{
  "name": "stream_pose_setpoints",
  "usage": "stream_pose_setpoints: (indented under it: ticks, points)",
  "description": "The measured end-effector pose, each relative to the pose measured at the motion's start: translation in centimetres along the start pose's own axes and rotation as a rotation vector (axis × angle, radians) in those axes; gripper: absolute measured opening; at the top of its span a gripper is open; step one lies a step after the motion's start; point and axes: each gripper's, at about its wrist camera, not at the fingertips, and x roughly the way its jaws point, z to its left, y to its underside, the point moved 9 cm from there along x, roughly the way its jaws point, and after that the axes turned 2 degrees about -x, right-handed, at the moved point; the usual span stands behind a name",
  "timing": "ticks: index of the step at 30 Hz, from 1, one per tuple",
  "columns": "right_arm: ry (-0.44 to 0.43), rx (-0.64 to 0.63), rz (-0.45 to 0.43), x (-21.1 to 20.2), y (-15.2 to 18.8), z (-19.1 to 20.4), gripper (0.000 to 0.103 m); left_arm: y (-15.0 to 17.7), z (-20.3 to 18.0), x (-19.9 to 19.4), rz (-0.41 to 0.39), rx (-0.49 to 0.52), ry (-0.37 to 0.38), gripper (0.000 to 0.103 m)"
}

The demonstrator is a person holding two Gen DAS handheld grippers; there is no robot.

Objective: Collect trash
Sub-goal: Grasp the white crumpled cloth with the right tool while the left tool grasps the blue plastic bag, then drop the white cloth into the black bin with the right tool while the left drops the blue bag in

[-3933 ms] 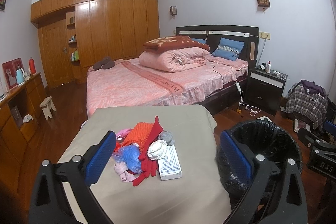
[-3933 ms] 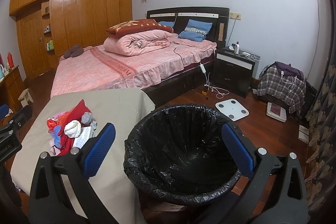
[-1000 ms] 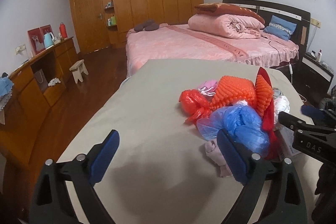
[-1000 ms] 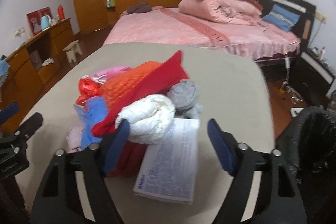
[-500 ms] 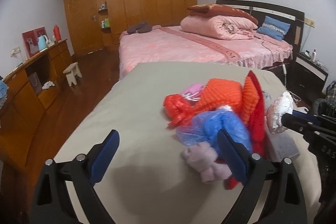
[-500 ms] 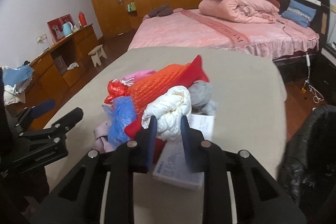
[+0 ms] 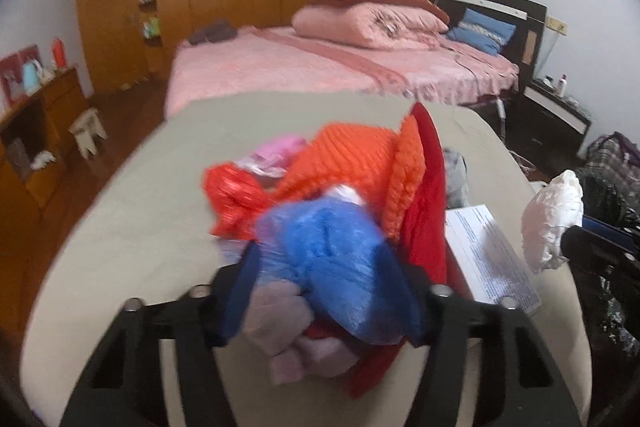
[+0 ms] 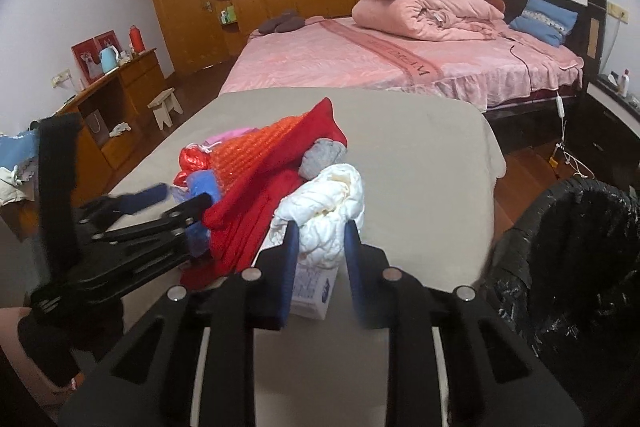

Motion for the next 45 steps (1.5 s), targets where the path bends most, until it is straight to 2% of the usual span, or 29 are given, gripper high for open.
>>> stream_pose_setpoints:
  ticks: [2,3,4,5,8,18,25,29,35,45]
  points:
    - [0.002,0.000,0.002,-0.1,0.0,-0.2,0.023,0.3,-0.5,0.8,0.020,-0.004,0.046,0.034]
    - [0.003,0.000,0.002,-0.1,0.1,-0.1,0.023,0.3,-0.7,0.8,0.012,-0.001,0.049,0.032]
    - [0.003,-0.001,0.000,-0.2,0.1,-0.2,0.023,0.2,-0.8,0.6,0.002,0.002,0.049,0.022]
    - [0.003,-0.002,-0.002,-0.2,0.0,-0.2,0.023,0.1,-1.0,0.3,-0.008,0.000,0.071,0.016]
    - [0.003,-0.001,-0.011,-0.5,-0.1,-0.3,0.023,-0.4,-0.6,-1.0,-0.044,-0.021,0.076,0.004]
    - [-0.008,0.007,-0.057,-2.5,-1.0,-0.2,0.023,-2.2,0.4,-6.0,-0.132,-0.030,0.057,0.003]
    - [0.025,0.028,-0.124,-5.5,-2.6,-1.8,0.023,-4.7,-2.6,-9.8,-0.215,0.003,0.128,0.003]
    - [0.066,0.051,-0.152,-7.7,-2.6,-3.9,0.023,-5.7,-6.0,-11.5,-0.242,0.033,0.203,0.003]
    - [0.179,0.100,-0.166,-11.2,-1.2,-9.0,0.023,-6.2,-12.2,-12.1,-0.238,0.091,0.312,0.003]
    - [0.375,0.201,-0.145,-15.7,4.1,-17.7,0.023,-4.8,-23.5,-12.0,-0.186,0.191,0.514,0.003]
